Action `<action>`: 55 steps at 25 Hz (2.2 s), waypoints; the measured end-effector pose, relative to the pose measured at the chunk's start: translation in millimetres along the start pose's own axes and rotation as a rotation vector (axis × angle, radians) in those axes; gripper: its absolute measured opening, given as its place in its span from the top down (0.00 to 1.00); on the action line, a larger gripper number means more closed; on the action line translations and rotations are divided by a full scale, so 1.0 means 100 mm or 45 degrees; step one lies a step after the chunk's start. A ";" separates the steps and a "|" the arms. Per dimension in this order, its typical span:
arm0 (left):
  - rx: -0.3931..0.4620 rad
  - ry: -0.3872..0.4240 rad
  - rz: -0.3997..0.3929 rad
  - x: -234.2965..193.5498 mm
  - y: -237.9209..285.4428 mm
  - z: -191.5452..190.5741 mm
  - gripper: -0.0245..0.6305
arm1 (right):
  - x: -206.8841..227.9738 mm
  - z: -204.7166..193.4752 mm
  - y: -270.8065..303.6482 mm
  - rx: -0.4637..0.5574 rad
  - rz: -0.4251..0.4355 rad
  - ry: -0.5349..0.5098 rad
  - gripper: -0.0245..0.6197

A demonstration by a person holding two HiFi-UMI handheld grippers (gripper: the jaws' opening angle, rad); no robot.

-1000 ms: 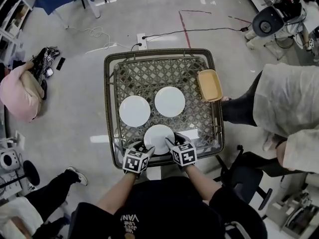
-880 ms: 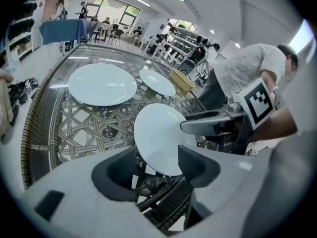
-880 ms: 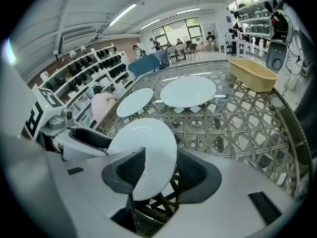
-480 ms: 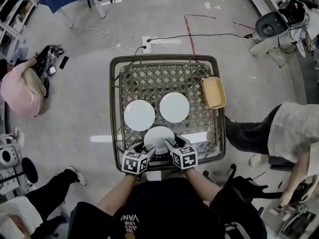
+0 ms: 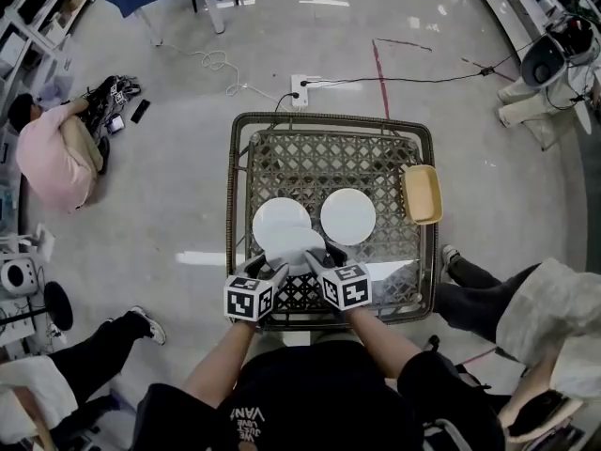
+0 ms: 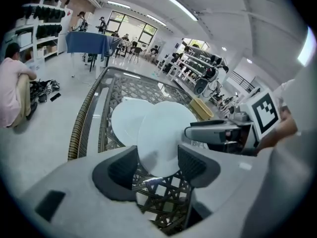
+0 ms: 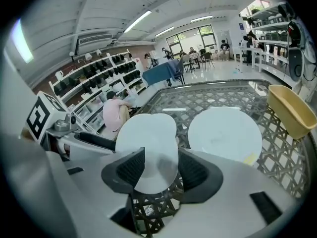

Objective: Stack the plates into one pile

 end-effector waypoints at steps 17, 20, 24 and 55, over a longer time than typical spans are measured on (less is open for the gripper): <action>0.039 -0.017 0.141 -0.48 0.25 0.38 0.57 | 0.02 0.36 0.70 -0.060 0.091 -0.125 0.65; 0.023 -0.025 0.156 -0.51 0.27 0.37 0.57 | 0.00 0.34 0.73 -0.081 0.097 -0.138 0.63; 0.031 -0.028 0.162 -0.53 0.31 0.38 0.56 | 0.00 0.34 0.74 -0.072 0.100 -0.149 0.62; 0.014 0.057 -0.105 0.93 1.02 0.15 0.53 | 1.63 0.42 -0.08 0.024 -0.175 -0.116 0.60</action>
Point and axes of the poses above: the fingertips, and each gripper's own axes: y forward along the fingers, x to its right, z out of its top, the point moved 9 cm from there along -y, backward along the fingers, and after that the axes turned 11 degrees about x, right-handed, at the moved point
